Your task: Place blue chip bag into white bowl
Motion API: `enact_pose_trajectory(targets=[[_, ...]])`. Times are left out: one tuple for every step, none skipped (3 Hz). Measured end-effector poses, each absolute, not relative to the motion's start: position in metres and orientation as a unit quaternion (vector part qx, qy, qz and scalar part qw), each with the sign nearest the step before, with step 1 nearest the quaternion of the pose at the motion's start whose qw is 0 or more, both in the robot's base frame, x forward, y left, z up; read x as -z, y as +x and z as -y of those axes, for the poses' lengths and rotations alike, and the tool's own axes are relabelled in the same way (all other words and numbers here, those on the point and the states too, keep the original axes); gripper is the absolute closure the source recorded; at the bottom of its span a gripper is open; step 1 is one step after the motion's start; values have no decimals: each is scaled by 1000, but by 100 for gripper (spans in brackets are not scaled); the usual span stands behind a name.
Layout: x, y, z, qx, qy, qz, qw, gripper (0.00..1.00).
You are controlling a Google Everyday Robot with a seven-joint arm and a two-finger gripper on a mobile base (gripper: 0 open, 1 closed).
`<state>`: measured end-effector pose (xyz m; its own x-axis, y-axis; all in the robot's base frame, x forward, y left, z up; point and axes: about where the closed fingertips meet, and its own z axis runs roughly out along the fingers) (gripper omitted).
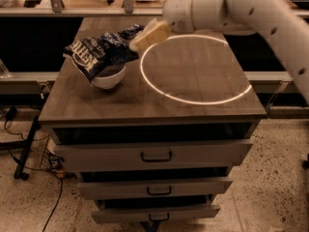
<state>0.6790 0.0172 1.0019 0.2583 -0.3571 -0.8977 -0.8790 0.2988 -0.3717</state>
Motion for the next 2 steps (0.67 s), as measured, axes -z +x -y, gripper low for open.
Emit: enact_pose_trajectory(targets=[[-1058,714,75,-142,-495,-582,630,0],[-1098,717,143,-78,-436,-591,674,0]])
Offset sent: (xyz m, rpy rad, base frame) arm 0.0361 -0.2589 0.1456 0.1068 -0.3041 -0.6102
